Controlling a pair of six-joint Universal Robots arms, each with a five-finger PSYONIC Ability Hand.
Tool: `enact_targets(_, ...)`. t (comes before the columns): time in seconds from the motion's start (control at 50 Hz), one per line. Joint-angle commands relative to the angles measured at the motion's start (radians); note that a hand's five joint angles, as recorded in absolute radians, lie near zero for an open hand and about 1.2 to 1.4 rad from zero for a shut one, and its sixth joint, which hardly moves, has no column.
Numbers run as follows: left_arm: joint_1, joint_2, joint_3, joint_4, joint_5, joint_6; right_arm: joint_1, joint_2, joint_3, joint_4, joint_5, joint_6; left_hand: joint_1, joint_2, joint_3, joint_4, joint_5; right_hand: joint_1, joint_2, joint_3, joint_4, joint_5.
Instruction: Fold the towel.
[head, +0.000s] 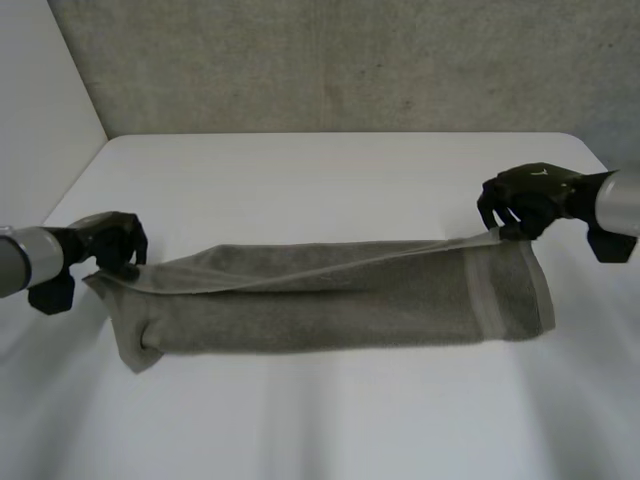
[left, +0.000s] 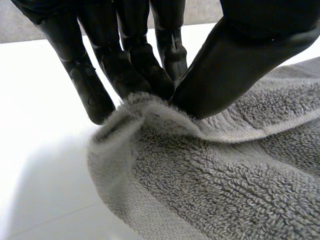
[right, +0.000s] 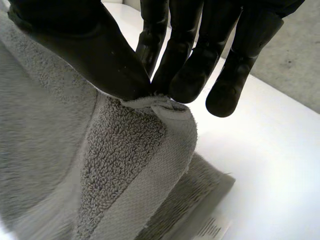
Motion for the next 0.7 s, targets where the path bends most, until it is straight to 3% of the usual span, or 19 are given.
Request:
enact_targets(0.02,-0.052,-0.095,0.142,-0.025,-0.056,-0.008,0.058,0.159,-0.162,-0.051,0.100,0.025,0.066,0.008,0.009,0.004,0.021,0.090,0.065,0.049,0.057,0.053)
enact_targets(0.16,-0.081,-0.160,0.217,-0.025,-0.111,-0.008,0.092,0.254,-0.259,-0.071,0.129,0.027,0.066,0.008,0.009,0.004,0.021,0.090,0.065,0.049,0.057,0.053)
enact_targets(0.48,-0.094,-0.221,0.310,-0.020,-0.122,-0.078,0.124,0.354,-0.348,-0.213,0.209,0.083,0.066,0.008,0.009,0.004,0.021,0.090,0.065,0.049,0.057,0.053)
enact_targets(0.54,-0.098,-0.227,0.317,-0.019,-0.122,-0.080,0.128,0.372,-0.353,-0.233,0.253,0.079,-0.136,-0.194,-0.193,-0.198,-0.181,0.090,0.065,0.049,0.057,0.053)
enact_targets(0.56,-0.103,-0.230,0.323,-0.019,-0.122,-0.082,0.128,0.372,-0.353,-0.233,0.253,0.079,-0.369,-0.427,-0.426,-0.431,-0.414,0.090,0.065,0.049,0.057,0.053)
enact_targets(0.58,-0.103,-0.230,0.323,-0.019,-0.122,-0.082,0.133,0.380,-0.359,-0.243,0.275,0.080,-0.371,-0.429,-0.428,-0.433,-0.416,0.090,0.065,0.049,0.057,0.053)
enact_targets(0.6,-0.107,-0.232,0.327,-0.019,-0.122,-0.083,0.139,0.387,-0.362,-0.249,0.292,0.079,-0.659,-0.717,-0.716,-0.721,-0.704,-0.080,-0.105,-0.122,-0.113,-0.117)
enact_targets(0.62,-0.111,-0.230,0.332,-0.019,-0.122,-0.086,0.139,0.388,-0.362,-0.249,0.292,0.079,-1.086,-1.144,-1.143,-1.148,-1.131,-0.082,-0.107,-0.124,-0.115,-0.119)
enact_targets(0.64,-0.111,-0.230,0.332,-0.019,-0.122,-0.086,0.148,0.391,-0.365,-0.255,0.299,0.080,-1.090,-1.148,-1.147,-1.152,-1.136,-0.477,-0.502,-0.519,-0.510,-0.514)
enact_targets(0.66,-0.114,-0.229,0.336,-0.019,-0.122,-0.091,0.148,0.391,-0.365,-0.255,0.299,0.080,-1.137,-1.195,-1.194,-1.199,-1.182,-0.481,-0.506,-0.523,-0.514,-0.518)
enact_targets(0.7,-0.114,-0.224,0.340,-0.019,-0.122,-0.094,0.156,0.389,-0.366,-0.267,0.307,0.086,-1.152,-1.210,-1.209,-1.214,-1.197,-1.110,-1.135,-1.151,-1.143,-1.147)
